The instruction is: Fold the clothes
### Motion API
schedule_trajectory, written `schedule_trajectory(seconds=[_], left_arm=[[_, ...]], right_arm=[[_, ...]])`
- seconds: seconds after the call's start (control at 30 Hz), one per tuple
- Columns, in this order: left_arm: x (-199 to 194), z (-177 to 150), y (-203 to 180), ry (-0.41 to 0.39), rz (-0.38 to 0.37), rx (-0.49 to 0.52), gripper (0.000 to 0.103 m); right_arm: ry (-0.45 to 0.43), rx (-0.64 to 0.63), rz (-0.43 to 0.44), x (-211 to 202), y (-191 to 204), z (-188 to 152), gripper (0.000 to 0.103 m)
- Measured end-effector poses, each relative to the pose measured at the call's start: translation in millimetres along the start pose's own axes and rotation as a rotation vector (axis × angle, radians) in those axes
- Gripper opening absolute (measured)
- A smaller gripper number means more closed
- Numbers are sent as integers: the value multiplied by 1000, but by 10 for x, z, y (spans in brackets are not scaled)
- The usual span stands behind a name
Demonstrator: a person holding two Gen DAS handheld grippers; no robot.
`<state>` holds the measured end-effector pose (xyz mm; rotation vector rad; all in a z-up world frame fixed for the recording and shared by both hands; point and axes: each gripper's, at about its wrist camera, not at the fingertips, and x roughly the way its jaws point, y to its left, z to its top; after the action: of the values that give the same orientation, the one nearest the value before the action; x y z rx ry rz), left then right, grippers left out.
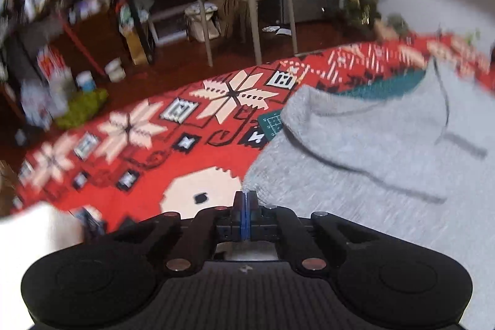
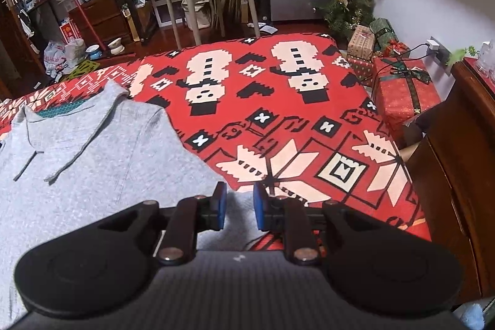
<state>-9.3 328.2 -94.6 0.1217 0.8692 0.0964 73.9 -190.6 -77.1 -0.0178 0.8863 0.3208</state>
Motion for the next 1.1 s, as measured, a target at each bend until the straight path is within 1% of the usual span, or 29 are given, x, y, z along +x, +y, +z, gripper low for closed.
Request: schedule_trajectory(seconds=[0.23, 0.3, 0.33, 0.4, 0.47, 0.57, 0.7, 0.8, 0.9, 1.03, 1.1], left_arm=[[54, -7, 31, -13, 114, 35, 1], [54, -8, 32, -13, 142, 38, 12], [36, -11, 42, -10, 144, 31, 16], [-52, -30, 75, -9, 131, 16, 30], [-189, -55, 104, -11, 120, 6, 33], [-452, -126, 161, 2, 97, -12, 33], [-847, -306, 131, 20, 42, -47, 34], [-1121, -490, 21, 24, -40, -96, 34], [-1352, -688, -144, 12, -97, -142, 34], [-1542, -972, -305, 25, -166, -232, 34], [-1605, -1106, -387, 28, -185, -259, 34]], right_arm=[[-7, 11, 20, -53, 63, 20, 21], [-8, 20, 34, -93, 90, 23, 23], [-8, 20, 40, -127, 113, 24, 25], [-10, 12, 55, -222, 176, 24, 29], [-10, 1, 71, -324, 248, 21, 30], [8, -5, 91, -468, 370, -47, 30], [47, 6, 94, -590, 494, -269, 30], [76, 13, 97, -682, 587, -436, 30], [106, 21, 99, -774, 679, -604, 30], [132, 51, 109, -904, 795, -839, 30], [138, 54, 123, -975, 877, -948, 30]])
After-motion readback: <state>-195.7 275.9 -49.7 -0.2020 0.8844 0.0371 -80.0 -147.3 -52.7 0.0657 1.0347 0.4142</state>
